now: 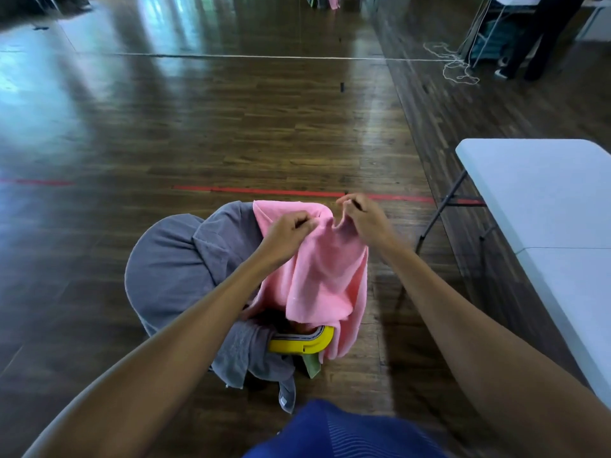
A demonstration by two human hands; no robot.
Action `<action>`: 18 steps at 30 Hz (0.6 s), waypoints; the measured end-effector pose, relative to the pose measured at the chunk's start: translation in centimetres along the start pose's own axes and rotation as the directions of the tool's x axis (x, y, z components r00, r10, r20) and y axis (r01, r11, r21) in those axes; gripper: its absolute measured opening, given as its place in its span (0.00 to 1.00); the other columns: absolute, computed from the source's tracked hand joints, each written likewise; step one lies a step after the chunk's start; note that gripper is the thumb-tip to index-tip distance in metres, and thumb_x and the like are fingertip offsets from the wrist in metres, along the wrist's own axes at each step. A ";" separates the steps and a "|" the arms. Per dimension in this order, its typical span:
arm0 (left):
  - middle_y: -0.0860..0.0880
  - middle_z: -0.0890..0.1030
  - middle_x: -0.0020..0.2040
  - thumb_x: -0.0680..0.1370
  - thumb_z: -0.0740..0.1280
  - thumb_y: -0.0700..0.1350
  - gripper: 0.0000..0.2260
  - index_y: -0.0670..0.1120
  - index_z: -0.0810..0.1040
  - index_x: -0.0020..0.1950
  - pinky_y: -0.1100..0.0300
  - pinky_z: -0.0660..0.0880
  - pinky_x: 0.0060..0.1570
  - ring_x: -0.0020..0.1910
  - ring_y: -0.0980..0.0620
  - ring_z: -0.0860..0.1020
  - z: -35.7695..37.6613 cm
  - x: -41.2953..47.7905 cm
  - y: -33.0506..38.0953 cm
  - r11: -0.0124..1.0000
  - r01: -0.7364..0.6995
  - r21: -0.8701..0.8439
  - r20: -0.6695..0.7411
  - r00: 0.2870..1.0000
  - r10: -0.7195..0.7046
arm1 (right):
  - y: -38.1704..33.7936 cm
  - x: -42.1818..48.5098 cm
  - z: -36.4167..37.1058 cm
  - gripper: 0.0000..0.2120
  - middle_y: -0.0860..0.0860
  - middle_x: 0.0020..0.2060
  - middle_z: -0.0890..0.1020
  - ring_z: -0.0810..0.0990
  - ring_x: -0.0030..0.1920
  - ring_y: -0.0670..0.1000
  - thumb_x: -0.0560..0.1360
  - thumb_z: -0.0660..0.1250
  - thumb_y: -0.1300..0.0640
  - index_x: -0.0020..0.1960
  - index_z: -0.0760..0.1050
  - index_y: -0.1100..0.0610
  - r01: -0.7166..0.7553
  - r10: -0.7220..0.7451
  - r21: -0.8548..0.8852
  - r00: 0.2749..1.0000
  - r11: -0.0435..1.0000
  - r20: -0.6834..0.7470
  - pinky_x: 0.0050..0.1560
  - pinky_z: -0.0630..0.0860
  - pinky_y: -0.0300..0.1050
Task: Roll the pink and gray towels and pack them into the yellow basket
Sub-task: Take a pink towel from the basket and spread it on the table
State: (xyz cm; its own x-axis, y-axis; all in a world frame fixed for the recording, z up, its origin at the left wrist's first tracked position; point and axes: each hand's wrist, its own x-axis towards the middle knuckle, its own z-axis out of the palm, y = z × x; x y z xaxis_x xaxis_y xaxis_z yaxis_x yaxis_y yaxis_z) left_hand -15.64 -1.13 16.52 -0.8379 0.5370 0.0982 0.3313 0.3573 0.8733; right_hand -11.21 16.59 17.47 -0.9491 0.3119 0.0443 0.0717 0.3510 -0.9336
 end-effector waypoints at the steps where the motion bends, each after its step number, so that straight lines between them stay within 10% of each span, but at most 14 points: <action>1: 0.50 0.72 0.33 0.80 0.65 0.41 0.12 0.35 0.77 0.40 0.65 0.65 0.35 0.32 0.62 0.67 0.1 0.4 0.6 1.000 -0.015 -0.005 -0.002 1.000 0.015 | -0.2 -0.2 0.3 0.07 0.51 0.35 0.82 0.80 0.40 0.49 0.80 0.61 0.56 0.50 0.76 0.58 -0.003 0.004 -0.018 0.998 1.000 0.070 0.46 0.76 0.47; 10: 0.52 0.74 0.33 0.79 0.65 0.42 0.10 0.38 0.78 0.40 0.60 0.67 0.37 0.33 0.58 0.68 0.1 1.8 1.3 0.999 -0.034 0.024 0.003 0.999 0.034 | -0.7 -1.1 -0.2 0.06 0.51 0.31 0.79 0.75 0.27 0.41 0.80 0.63 0.61 0.44 0.71 0.57 0.017 -0.024 0.034 0.980 0.999 0.196 0.29 0.73 0.35; 18: 0.50 0.70 0.34 0.80 0.65 0.41 0.13 0.37 0.73 0.37 0.58 0.65 0.38 0.34 0.56 0.66 -1.6 0.5 -1.2 0.999 0.022 0.025 0.051 0.998 -0.024 | 0.0 0.7 -4.9 0.10 0.49 0.26 0.73 0.69 0.23 0.46 0.80 0.61 0.60 0.40 0.73 0.56 -0.063 0.065 0.031 0.995 0.998 -0.071 0.23 0.66 0.40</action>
State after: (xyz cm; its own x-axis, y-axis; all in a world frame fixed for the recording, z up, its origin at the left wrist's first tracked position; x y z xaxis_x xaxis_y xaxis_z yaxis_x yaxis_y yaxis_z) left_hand -17.12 -2.52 16.31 -0.8221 0.5668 0.0531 0.3235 0.3884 0.8628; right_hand -10.37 21.15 19.23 -0.9182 0.3960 0.0085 0.1219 0.3029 -0.9452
